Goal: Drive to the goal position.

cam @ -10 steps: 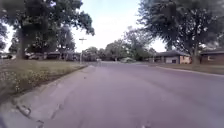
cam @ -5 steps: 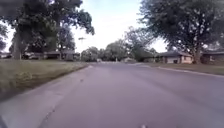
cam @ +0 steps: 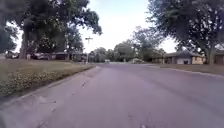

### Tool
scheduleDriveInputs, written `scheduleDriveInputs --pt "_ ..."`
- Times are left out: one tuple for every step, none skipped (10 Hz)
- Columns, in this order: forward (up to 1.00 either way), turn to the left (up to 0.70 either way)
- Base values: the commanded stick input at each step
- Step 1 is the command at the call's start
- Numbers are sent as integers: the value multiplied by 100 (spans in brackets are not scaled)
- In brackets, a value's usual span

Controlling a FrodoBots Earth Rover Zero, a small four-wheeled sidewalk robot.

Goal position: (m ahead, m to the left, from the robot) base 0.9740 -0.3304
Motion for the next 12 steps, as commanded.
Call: scheduleDriveInputs --pt "100 0" --pt "100 0" --pt "100 0" --pt "100 0" --pt "100 0" --pt "100 0" --pt "100 0" --pt "100 0" --pt "100 0" --pt "100 0" --pt "100 0" --pt "100 0"
